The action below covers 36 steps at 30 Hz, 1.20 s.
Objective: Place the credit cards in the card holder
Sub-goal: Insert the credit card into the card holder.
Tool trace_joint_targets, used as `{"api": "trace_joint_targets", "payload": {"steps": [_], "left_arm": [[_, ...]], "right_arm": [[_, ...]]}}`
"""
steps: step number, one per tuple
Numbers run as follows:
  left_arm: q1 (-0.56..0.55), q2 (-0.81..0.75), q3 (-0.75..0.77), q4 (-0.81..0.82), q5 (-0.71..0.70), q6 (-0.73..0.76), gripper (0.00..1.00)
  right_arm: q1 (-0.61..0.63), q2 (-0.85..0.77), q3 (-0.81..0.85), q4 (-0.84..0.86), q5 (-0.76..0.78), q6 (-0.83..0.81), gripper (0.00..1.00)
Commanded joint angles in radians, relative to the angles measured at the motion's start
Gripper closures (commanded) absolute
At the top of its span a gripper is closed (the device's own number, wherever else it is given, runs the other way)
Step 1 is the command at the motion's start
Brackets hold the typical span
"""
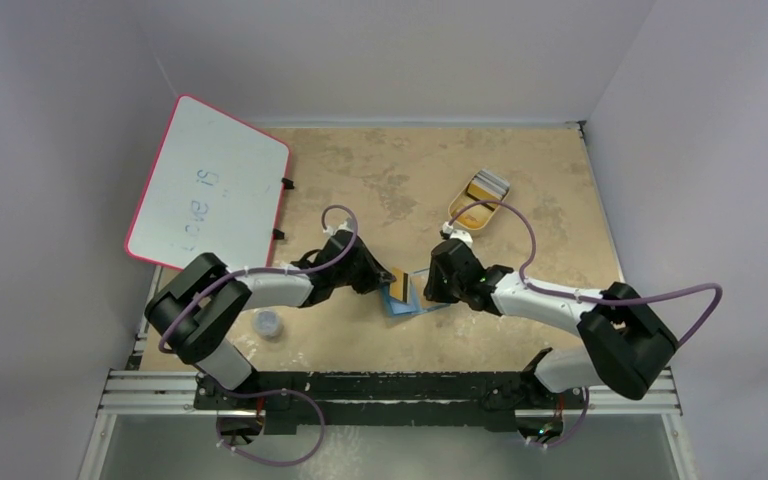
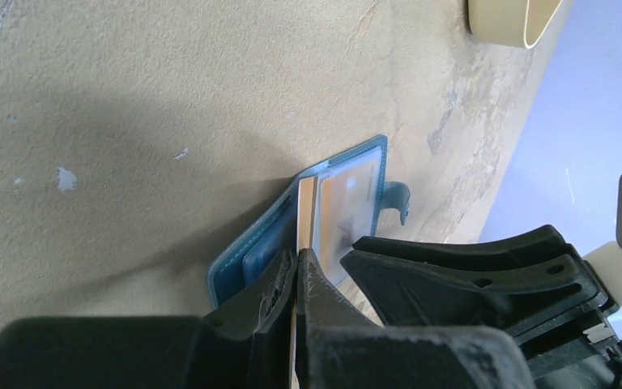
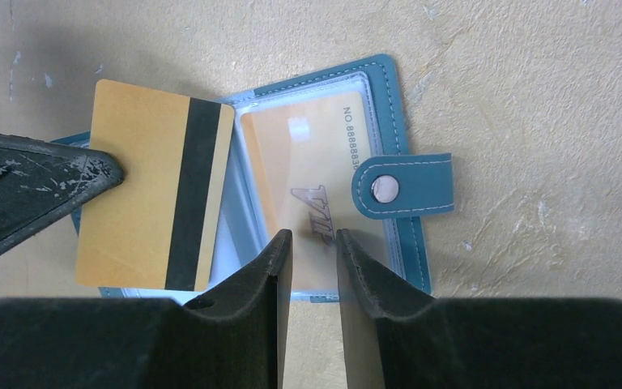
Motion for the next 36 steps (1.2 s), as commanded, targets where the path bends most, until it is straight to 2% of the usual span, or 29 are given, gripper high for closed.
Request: {"api": "trace_joint_targets", "payload": {"steps": [1, 11, 19, 26, 30, 36], "left_arm": [[-0.008, -0.008, 0.010, 0.030, 0.015, -0.016, 1.00], [-0.033, 0.052, -0.028, 0.116, 0.042, -0.042, 1.00], [-0.041, 0.054, -0.044, 0.071, -0.018, -0.046, 1.00], [-0.056, 0.111, -0.047, 0.146, -0.043, -0.056, 1.00], [-0.058, 0.128, -0.037, 0.138, -0.060, -0.040, 1.00], [-0.059, 0.108, -0.004, 0.049, -0.105, 0.006, 1.00]], "right_arm": [[-0.001, -0.019, -0.011, -0.013, 0.017, 0.019, 0.71], [-0.001, -0.026, -0.022, -0.013, 0.035, 0.023, 0.72], [-0.001, -0.040, -0.020, -0.027, 0.045, 0.024, 0.73], [-0.001, -0.062, 0.007, -0.047, 0.036, 0.023, 0.72], [-0.023, -0.087, 0.041, -0.096, 0.054, 0.003, 0.66], [-0.131, -0.118, 0.022, -0.109, 0.031, -0.065, 0.54]]}}
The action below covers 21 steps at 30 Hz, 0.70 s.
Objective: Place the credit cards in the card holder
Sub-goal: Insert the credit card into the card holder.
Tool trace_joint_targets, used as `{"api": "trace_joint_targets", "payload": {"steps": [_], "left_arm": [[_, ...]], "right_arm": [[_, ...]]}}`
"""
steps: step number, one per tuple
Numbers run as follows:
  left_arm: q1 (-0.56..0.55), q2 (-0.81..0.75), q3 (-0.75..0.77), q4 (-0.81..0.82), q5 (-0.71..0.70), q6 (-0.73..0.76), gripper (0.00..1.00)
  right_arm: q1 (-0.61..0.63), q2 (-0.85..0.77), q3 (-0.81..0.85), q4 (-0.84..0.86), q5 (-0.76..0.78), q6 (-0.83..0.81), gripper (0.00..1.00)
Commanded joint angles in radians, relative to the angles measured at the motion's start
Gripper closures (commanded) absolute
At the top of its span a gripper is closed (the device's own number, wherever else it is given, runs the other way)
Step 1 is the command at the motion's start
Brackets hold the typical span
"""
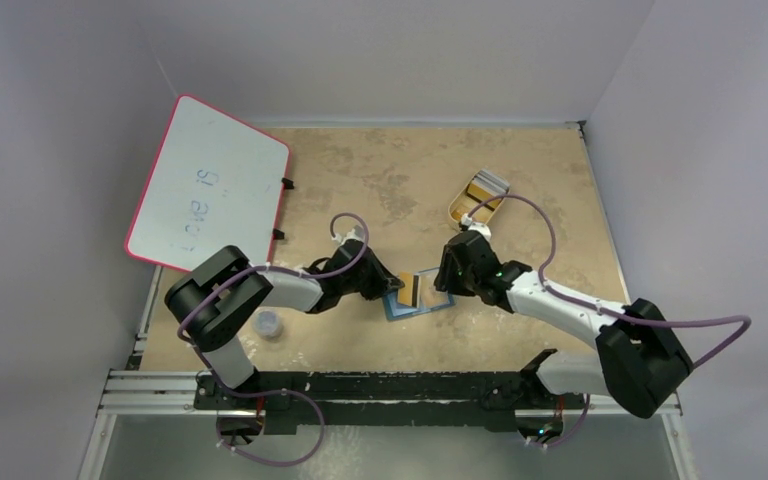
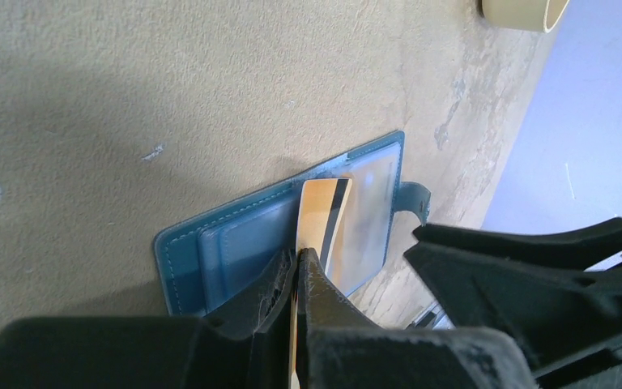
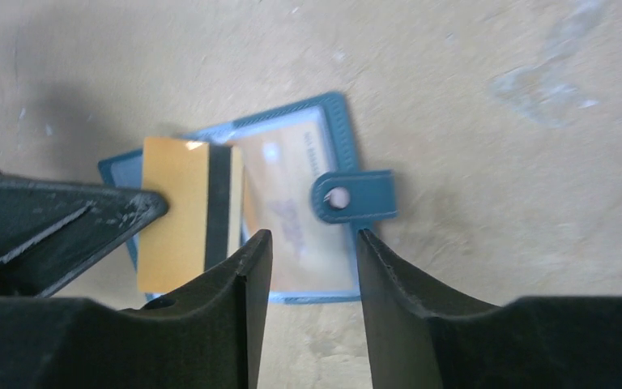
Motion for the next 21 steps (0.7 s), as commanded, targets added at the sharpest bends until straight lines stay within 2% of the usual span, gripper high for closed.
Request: {"api": "trace_joint_targets", "payload": {"steps": [1, 6, 13, 21], "left_arm": [[-0.006, 0.007, 0.023, -0.114, -0.079, 0.055, 1.00], [-0.017, 0.001, 0.038, -0.161, -0.081, 0.042, 1.00], [-0.051, 0.023, 0.071, -0.168, -0.095, 0.035, 1.00], [-0.050, 0.018, 0.077, -0.168, -0.188, 0.056, 1.00]], "right_arm": [[-0.067, -0.019, 0.019, -0.025, 0.014, -0.057, 0.51], [-0.080, 0.012, 0.021, -0.023, 0.001, -0.052, 0.47], [-0.080, 0.064, 0.006, 0.001, -0.019, -0.024, 0.50], [-0.079, 0.054, -0.056, 0.079, -0.074, 0.018, 0.57]]}}
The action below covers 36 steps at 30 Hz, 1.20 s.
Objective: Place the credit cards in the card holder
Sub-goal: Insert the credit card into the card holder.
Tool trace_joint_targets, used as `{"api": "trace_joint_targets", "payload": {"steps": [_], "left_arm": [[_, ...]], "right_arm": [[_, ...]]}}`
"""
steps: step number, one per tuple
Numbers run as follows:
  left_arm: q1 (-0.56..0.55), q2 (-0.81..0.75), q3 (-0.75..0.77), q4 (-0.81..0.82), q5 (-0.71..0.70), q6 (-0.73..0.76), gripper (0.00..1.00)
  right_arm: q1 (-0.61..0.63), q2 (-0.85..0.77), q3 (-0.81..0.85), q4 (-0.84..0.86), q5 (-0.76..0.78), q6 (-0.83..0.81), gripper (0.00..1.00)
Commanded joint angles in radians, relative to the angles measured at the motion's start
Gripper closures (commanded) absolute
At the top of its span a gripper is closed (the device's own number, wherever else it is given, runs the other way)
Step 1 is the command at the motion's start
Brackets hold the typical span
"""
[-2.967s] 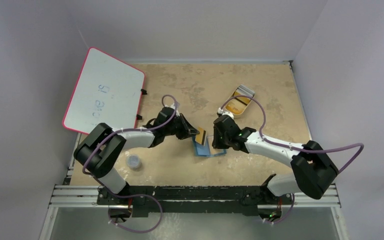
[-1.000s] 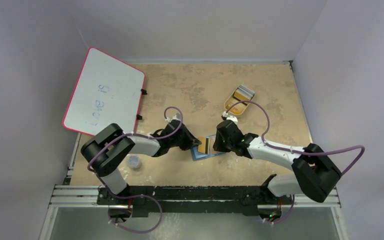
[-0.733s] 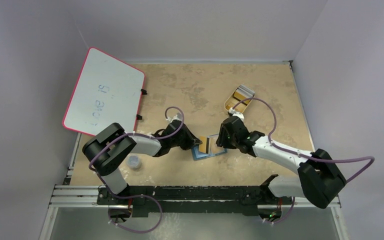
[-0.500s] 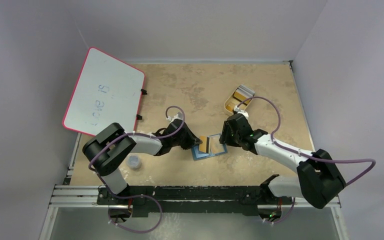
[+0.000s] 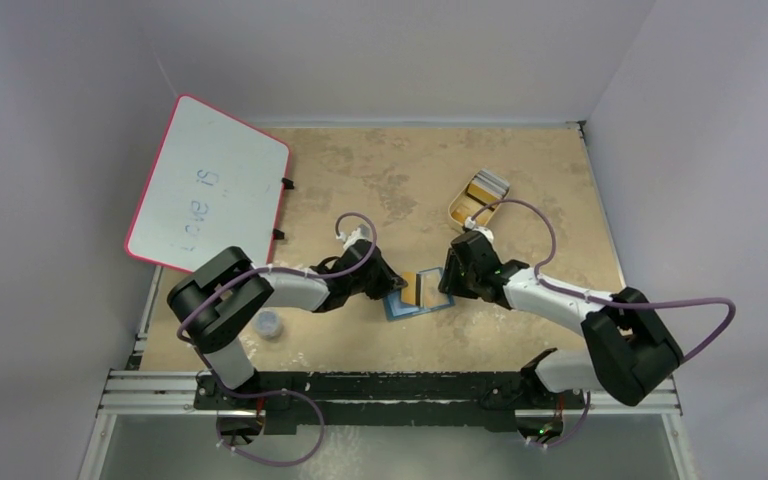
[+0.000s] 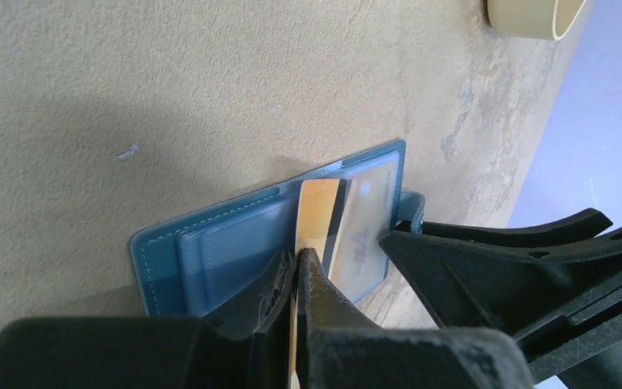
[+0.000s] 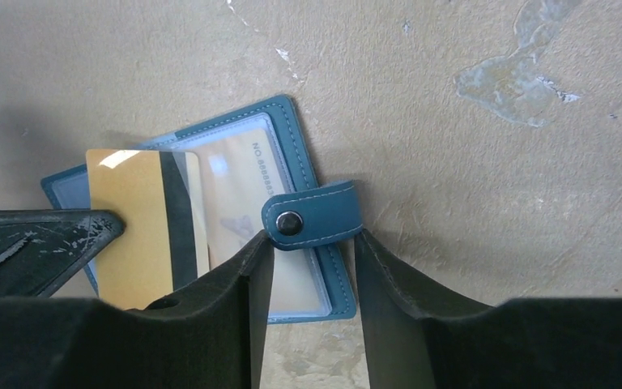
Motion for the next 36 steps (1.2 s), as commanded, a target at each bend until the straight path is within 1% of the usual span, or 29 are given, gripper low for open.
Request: {"api": "trace_joint_targets", "payload": {"steps": [1, 6, 14, 25, 28, 33, 36], "left_arm": [[-0.004, 0.017, 0.019, -0.071, -0.105, 0.059, 1.00], [-0.004, 0.016, 0.011, -0.055, -0.153, 0.081, 1.00], [-0.005, 0.009, -0.045, 0.063, -0.167, 0.072, 1.00], [-0.005, 0.033, -0.060, 0.115, -0.160, 0.128, 1.00], [-0.005, 0.030, -0.058, 0.105, -0.161, 0.167, 1.00], [-0.005, 0.006, -0.028, 0.017, -0.177, 0.255, 1.00], [-0.005, -0.004, -0.021, -0.004, -0.180, 0.286, 1.00]], "right_arm": [[-0.001, -0.014, -0.042, 0.062, -0.050, 0.039, 0.58], [0.000, -0.040, -0.085, 0.103, -0.104, 0.069, 0.63], [0.005, -0.060, -0.119, 0.145, -0.160, 0.098, 0.67], [0.008, -0.054, -0.132, 0.166, -0.175, 0.101, 0.69], [0.008, -0.054, -0.132, 0.163, -0.170, 0.099, 0.69], [0.008, -0.054, -0.134, 0.164, -0.168, 0.093, 0.69], [0.008, -0.052, -0.134, 0.165, -0.166, 0.090, 0.70]]}}
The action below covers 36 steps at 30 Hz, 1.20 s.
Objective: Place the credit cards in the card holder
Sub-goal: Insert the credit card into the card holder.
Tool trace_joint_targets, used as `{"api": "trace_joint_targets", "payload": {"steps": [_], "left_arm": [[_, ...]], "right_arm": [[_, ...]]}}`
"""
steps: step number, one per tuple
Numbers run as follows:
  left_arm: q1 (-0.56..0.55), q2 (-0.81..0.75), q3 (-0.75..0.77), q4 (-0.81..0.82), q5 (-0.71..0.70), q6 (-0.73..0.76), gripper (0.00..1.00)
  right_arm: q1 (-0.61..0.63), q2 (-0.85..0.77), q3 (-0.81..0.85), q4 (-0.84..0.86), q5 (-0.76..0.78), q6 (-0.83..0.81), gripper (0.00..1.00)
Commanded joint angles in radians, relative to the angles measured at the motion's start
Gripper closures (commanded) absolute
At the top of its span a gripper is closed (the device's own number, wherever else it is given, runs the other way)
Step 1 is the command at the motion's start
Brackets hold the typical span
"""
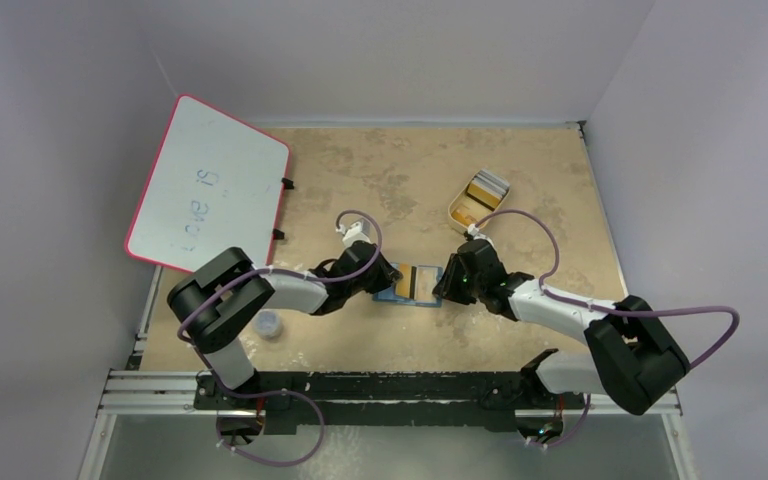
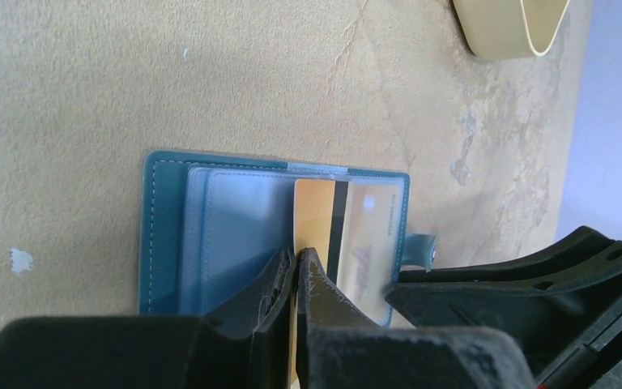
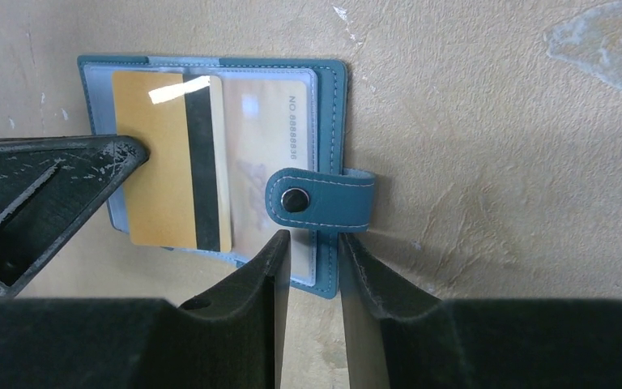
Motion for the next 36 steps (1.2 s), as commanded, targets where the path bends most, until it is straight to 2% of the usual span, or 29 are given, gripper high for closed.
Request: {"api": "trace_joint_targets", "payload": {"steps": [1, 9, 20, 29, 36], "left_arm": [[0.001, -0.006, 0.016, -0.129, -0.063, 0.117, 1.00], [0.000, -0.015, 0.049, -0.191, -0.087, 0.171, 1.00], [-0.011, 0.032, 0.014, -0.057, -0.059, 0.146, 1.00], [-0.014, 0.076, -0.014, 0.052, -0.007, 0.066, 1.00], [-0.013, 0.060, -0.021, 0.059, -0.005, 0.096, 1.00]], "right_arm": [[0.011, 0.001, -0.019, -0.007, -0.032, 0.002, 0.70], [0.011, 0.005, -0.019, 0.006, -0.038, -0.006, 0.70], [0.011, 0.018, -0.025, 0.030, -0.048, -0.002, 0.70], [0.011, 0.036, -0.019, 0.048, -0.048, 0.014, 0.70], [0.011, 0.040, -0.023, 0.058, -0.048, 0.016, 0.70]]}}
